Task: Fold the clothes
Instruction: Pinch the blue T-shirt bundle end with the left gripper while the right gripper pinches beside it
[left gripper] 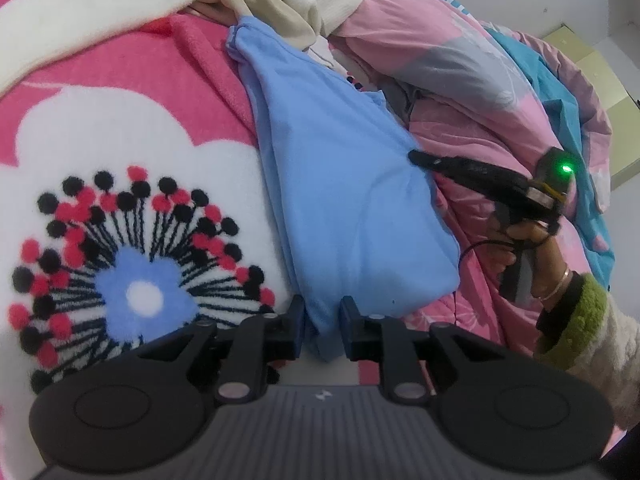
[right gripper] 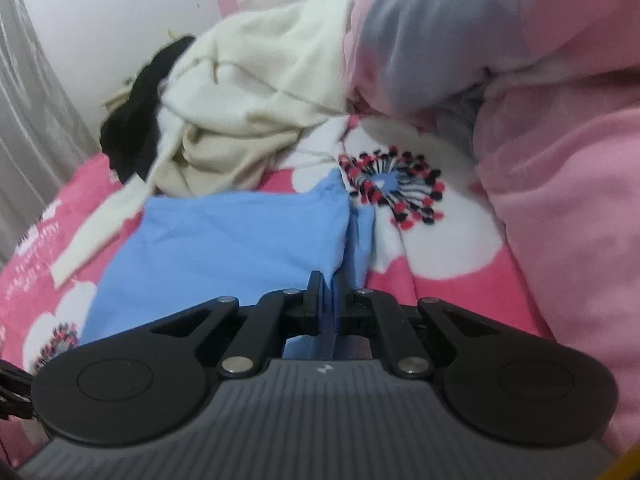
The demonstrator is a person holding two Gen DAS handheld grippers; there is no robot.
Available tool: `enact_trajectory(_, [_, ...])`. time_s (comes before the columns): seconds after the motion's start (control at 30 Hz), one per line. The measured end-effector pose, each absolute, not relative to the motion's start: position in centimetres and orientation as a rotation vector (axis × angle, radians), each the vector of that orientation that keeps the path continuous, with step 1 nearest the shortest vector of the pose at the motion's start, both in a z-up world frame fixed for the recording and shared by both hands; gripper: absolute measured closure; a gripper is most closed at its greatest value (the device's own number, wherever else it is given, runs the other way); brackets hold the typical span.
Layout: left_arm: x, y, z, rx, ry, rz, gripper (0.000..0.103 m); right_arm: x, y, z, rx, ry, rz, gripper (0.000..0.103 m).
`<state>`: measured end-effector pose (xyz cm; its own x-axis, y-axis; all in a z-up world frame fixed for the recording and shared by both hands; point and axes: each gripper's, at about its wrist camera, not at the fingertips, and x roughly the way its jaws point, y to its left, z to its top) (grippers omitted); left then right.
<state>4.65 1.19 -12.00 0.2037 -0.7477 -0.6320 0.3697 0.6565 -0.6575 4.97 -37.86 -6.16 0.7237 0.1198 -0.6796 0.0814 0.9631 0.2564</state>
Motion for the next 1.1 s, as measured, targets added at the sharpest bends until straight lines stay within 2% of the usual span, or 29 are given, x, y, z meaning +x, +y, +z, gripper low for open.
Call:
enact_trajectory(0.1, [4.8,1.1,-12.1,-0.414,1.121,-0.804,0.082,5.7,-38.5,-7.3,0.285,0.814,-0.006,0.094])
enact_trajectory(0.13, [4.8,1.2,-12.1,-0.414,1.121,-0.804,0.081,5.6,-38.8,-7.2,0.302,0.813,-0.017,0.089])
enact_trajectory(0.3, [4.5,1.5,-11.9,-0.423,1.111,-0.812,0.070,1.7,-41.1,-4.6,0.434,0.792,-0.023,0.080])
enact_trajectory(0.47, [4.5,1.3,-12.1,-0.425,1.096,-0.806,0.070,-2.3,-40.4,-5.1,0.483,0.879,0.031,0.078])
enact_trajectory(0.6, [4.4,1.0,-12.2,-0.441,1.090,-0.766,0.078,-3.5,-39.1,-6.1,0.472,0.913,0.077,0.078])
enact_trajectory(0.63, [4.4,1.1,-12.2,-0.447,1.090,-0.756,0.080,-3.5,-38.7,-6.1,0.455,0.918,0.088,0.078])
enact_trajectory(0.7, [4.3,1.1,-12.2,-0.456,1.090,-0.737,0.085,-3.6,-38.2,-5.9,0.422,0.916,0.101,0.086])
enact_trajectory(0.73, [4.2,1.2,-12.2,-0.454,1.089,-0.731,0.085,-3.7,-37.8,-5.7,0.392,0.912,0.101,0.097])
enact_trajectory(0.8, [4.1,1.2,-11.8,-0.438,1.075,-0.742,0.093,-4.2,-37.3,-4.9,0.353,0.888,0.088,0.099])
enact_trajectory(0.93, [4.1,1.2,-11.0,-0.399,1.056,-0.754,0.094,-5.3,-38.1,-4.0,0.344,0.851,0.053,0.102])
enact_trajectory(1.03, [4.5,1.0,-11.8,-0.375,1.103,-0.740,0.094,-5.0,-39.5,-6.5,0.396,0.940,0.017,0.102])
enact_trajectory(1.1, [4.7,1.4,-11.8,-0.404,1.115,-0.746,0.090,-5.5,-40.0,-6.5,0.468,0.927,-0.006,0.100])
